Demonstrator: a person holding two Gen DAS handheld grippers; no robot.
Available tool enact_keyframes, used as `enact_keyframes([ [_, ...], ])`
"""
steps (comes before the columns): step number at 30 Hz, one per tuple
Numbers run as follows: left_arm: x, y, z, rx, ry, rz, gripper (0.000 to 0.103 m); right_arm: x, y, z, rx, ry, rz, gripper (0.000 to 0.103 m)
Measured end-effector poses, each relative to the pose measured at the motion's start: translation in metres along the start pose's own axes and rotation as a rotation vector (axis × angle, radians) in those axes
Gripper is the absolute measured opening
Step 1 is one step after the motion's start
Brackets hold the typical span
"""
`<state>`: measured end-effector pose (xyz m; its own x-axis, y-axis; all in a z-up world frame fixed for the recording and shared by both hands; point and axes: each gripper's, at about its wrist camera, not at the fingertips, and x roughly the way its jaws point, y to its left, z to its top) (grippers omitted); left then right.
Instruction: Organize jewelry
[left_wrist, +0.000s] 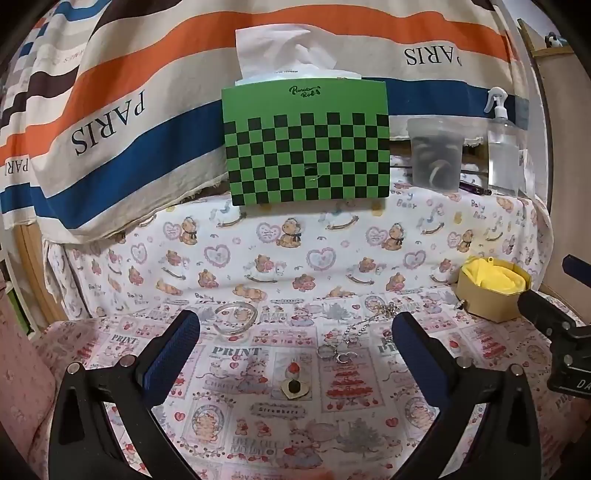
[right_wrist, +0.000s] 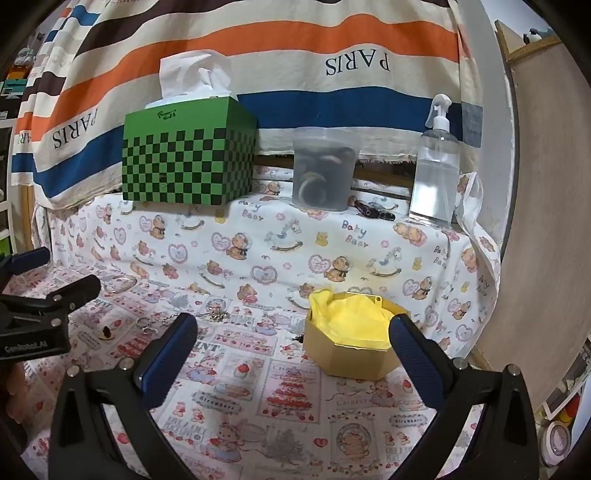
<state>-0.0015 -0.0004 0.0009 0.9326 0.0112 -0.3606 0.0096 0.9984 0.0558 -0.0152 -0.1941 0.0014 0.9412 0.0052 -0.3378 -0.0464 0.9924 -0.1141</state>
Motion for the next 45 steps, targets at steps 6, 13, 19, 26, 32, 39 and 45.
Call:
enact_keyframes([
  [6, -0.001, -0.002, -0.005, 0.012, -0.019, 0.000, 0.103, -0.001, 0.003, 0.003, -0.006, 0.011, 0.000, 0.103],
  [13, -0.001, 0.000, -0.001, 0.007, -0.003, -0.008, 0.103, 0.006, -0.001, -0.004, 0.009, 0.018, -0.006, 0.103],
  [19, 0.000, -0.001, -0.001, 0.008, -0.001, -0.008, 0.103, 0.003, 0.000, -0.001, 0.015, 0.022, -0.010, 0.103],
  [26, 0.000, -0.001, -0.001, 0.009, 0.000, -0.008, 0.103, 0.006, -0.001, -0.001, 0.025, 0.044, -0.004, 0.103],
  [32, 0.001, -0.001, -0.001, 0.005, 0.006, -0.010, 0.103, 0.005, 0.002, -0.002, 0.012, 0.040, -0.011, 0.103],
  [39, 0.001, -0.001, -0.001, 0.006, 0.009, -0.009, 0.103, 0.006, 0.003, -0.001, 0.002, 0.042, -0.005, 0.103],
  [45, 0.004, 0.000, -0.001, 0.002, 0.024, -0.008, 0.103, 0.007, 0.001, -0.001, 0.012, 0.048, -0.002, 0.103],
])
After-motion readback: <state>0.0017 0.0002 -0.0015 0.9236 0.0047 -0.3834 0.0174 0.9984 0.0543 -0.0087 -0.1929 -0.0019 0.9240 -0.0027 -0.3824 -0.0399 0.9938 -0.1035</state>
